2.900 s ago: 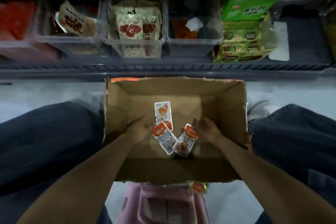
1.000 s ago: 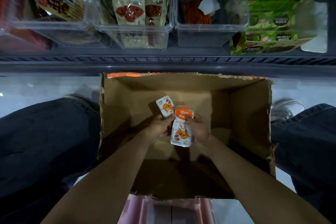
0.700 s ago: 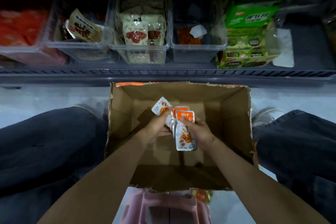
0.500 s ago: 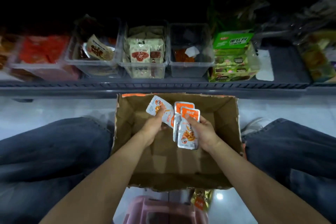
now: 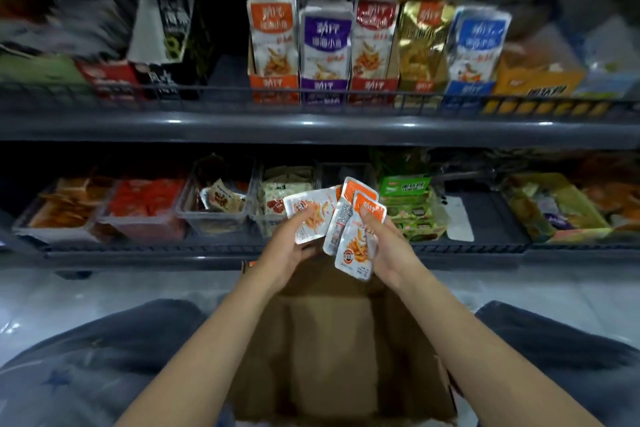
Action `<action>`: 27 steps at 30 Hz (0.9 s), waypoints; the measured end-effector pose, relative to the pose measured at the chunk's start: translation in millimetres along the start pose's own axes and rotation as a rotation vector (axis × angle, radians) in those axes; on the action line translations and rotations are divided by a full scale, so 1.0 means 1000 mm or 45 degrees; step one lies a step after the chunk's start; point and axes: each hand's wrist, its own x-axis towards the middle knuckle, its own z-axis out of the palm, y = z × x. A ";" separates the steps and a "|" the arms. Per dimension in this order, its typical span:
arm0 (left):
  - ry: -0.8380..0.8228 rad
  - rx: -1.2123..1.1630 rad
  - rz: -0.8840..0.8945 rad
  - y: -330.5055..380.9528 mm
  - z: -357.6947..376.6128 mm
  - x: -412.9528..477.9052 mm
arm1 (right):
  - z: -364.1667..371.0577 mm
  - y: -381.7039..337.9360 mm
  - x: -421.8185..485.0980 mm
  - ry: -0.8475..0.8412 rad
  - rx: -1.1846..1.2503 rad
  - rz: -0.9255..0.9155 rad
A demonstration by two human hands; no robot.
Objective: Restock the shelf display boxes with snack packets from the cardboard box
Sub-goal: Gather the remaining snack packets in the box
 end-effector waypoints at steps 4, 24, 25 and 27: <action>-0.087 0.190 0.066 0.049 -0.004 -0.017 | 0.023 -0.041 -0.018 -0.087 -0.238 -0.148; -0.145 0.088 0.328 0.125 0.015 -0.046 | 0.104 -0.107 -0.044 -0.085 -0.297 -0.302; -0.144 0.020 0.310 0.127 0.012 -0.045 | 0.103 -0.110 -0.043 -0.049 -0.281 -0.317; -0.143 -0.094 0.289 0.132 0.009 -0.043 | 0.102 -0.117 -0.039 0.042 -0.283 -0.362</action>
